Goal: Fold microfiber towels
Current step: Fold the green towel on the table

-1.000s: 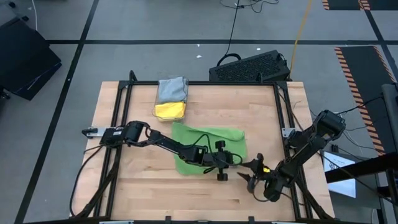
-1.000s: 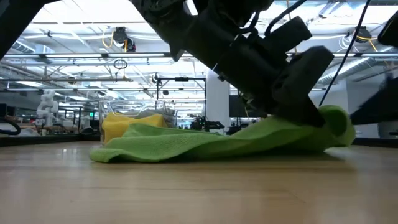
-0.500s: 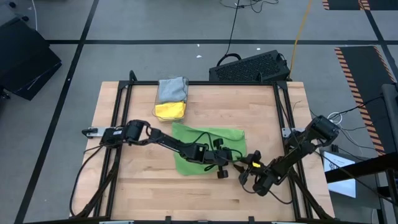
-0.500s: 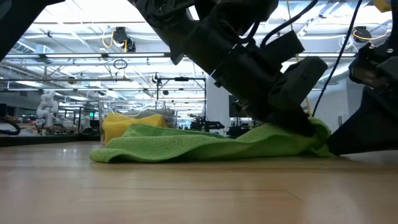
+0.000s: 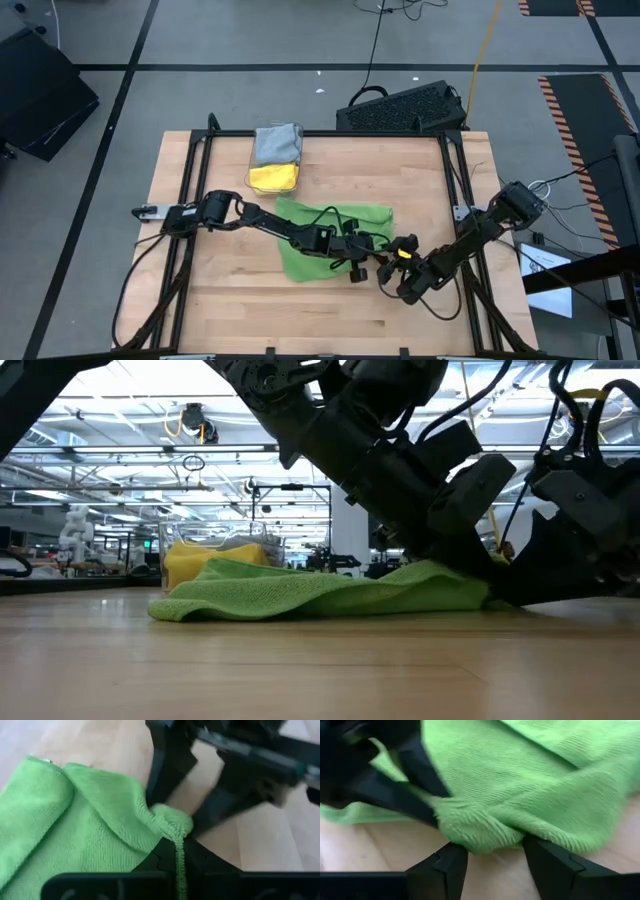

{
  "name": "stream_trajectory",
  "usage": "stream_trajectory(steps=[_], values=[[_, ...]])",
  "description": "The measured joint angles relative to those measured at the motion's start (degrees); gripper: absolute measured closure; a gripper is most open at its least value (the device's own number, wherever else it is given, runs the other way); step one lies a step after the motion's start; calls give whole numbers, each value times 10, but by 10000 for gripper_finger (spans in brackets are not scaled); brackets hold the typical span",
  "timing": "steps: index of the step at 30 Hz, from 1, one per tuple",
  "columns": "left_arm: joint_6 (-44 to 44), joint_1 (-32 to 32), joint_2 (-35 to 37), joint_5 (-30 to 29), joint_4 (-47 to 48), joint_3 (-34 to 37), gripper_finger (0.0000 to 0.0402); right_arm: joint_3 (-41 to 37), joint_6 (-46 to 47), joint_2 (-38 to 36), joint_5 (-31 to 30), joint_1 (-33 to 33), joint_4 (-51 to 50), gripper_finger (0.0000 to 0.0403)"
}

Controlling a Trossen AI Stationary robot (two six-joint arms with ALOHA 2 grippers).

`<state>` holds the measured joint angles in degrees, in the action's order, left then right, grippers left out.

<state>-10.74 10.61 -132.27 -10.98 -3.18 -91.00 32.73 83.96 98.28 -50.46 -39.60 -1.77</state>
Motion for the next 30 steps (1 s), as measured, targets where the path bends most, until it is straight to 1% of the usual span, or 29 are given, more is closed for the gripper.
stream_trajectory(steps=[4,8,11,14,16,21,24,27,30], values=[[-1,-3,0,7,26,0,383,0,63,-24,32,0,-106,236],[-1,-10,0,8,47,0,395,-1,97,-68,52,-4,-197,268],[-3,-9,0,9,51,0,388,-5,88,-104,62,-5,-262,296],[-3,-9,0,10,52,0,377,-2,68,-141,77,0,-304,323],[-3,-9,0,16,52,0,379,-4,40,-160,85,1,-320,337],[-3,-12,0,8,53,0,395,-3,-72,-205,89,-20,-228,352],[-4,-16,0,6,53,0,386,-3,-120,-212,90,-31,-159,351],[-4,-17,0,-17,54,0,373,-3,-169,-196,88,-38,-96,349],[-5,-17,0,-28,55,0,375,-3,-212,-160,78,-37,-14,349]])
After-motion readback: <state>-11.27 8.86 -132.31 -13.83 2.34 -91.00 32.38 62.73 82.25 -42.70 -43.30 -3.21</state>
